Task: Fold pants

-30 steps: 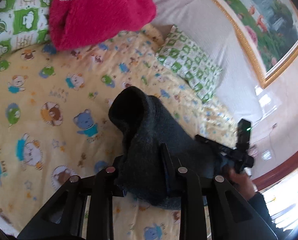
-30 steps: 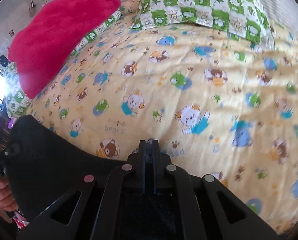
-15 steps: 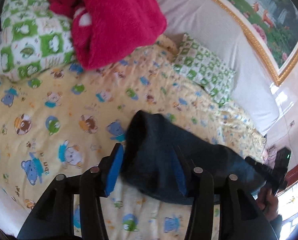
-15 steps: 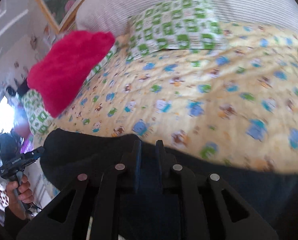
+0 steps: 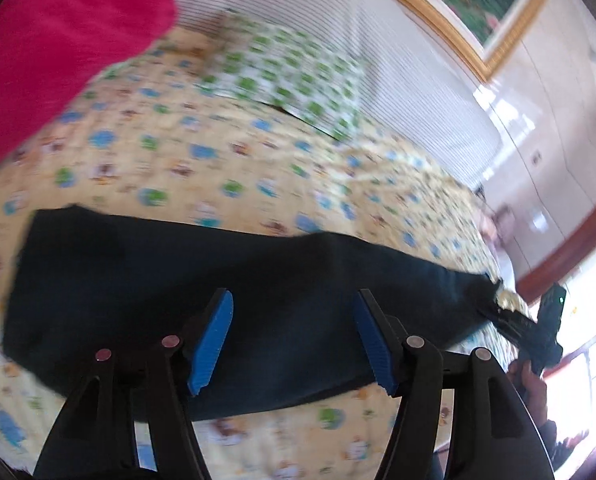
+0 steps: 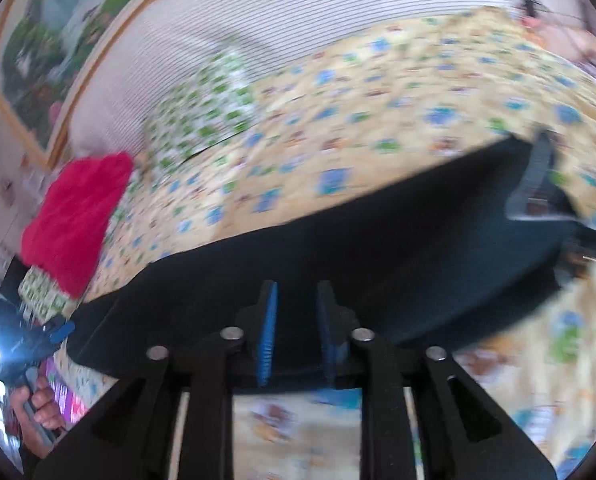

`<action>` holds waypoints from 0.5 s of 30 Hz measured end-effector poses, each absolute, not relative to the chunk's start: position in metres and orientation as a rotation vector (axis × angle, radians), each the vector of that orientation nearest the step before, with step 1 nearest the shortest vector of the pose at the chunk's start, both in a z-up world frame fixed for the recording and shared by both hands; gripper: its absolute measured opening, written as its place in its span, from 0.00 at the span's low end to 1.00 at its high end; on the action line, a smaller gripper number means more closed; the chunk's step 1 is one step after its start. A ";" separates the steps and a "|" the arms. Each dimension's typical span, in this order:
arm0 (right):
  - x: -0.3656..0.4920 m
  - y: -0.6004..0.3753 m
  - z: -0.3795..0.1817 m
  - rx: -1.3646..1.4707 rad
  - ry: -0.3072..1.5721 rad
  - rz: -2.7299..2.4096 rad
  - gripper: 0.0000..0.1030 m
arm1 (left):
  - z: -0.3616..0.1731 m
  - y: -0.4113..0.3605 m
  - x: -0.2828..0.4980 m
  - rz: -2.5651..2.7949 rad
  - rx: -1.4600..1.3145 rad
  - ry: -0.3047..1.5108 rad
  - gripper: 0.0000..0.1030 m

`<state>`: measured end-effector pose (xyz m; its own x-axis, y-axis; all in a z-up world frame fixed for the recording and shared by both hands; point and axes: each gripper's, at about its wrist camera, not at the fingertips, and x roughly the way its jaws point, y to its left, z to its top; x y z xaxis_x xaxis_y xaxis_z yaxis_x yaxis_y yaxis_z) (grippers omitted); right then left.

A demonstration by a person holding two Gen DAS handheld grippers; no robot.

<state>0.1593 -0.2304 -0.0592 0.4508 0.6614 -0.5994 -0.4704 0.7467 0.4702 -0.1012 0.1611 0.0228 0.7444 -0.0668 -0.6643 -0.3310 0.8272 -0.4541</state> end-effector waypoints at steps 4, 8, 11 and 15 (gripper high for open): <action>0.167 -0.266 -0.058 0.306 0.822 0.646 0.32 | 0.027 0.131 -0.071 0.081 -0.541 0.758 0.66; 0.173 -0.287 -0.062 0.338 0.816 0.615 0.32 | 0.031 0.103 -0.038 0.003 -0.489 0.793 0.69; 0.175 -0.300 -0.068 0.361 0.818 0.602 0.32 | 0.033 0.081 -0.014 -0.060 -0.449 0.819 0.69; 0.177 -0.313 -0.072 0.391 0.811 0.595 0.33 | 0.036 0.050 0.019 -0.129 -0.384 0.855 0.71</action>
<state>0.1765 -0.3130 -0.0724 0.5413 0.6300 -0.5569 -0.3428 0.7701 0.5379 0.0186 0.0500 0.0358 0.6536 -0.2630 -0.7097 -0.0412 0.9239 -0.3803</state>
